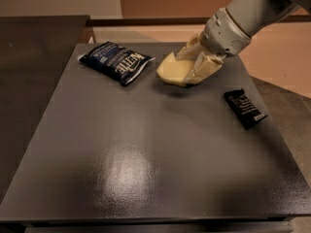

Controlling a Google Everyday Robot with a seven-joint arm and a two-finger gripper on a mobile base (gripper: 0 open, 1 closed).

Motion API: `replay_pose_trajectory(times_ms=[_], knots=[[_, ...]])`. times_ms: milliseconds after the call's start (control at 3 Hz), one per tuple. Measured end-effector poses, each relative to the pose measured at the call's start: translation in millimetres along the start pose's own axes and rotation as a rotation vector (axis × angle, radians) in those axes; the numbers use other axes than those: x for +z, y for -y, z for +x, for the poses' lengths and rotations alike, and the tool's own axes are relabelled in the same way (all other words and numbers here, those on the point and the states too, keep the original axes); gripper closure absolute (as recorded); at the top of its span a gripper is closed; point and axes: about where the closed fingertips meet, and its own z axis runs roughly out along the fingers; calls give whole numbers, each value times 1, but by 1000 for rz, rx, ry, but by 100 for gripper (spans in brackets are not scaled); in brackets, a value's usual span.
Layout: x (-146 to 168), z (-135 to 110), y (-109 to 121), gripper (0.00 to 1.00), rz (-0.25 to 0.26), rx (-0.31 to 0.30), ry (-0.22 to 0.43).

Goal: Move sponge near rxbar chocolate

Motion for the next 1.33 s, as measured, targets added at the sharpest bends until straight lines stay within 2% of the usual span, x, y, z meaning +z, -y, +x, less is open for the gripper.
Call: replay_pose_trajectory(times_ms=[333,1000,1333], knots=[[-9,35,19,100,40,98,-25],[-21,87,34,100,80,227,-75],[-27,105,29,82,75,262,-106]])
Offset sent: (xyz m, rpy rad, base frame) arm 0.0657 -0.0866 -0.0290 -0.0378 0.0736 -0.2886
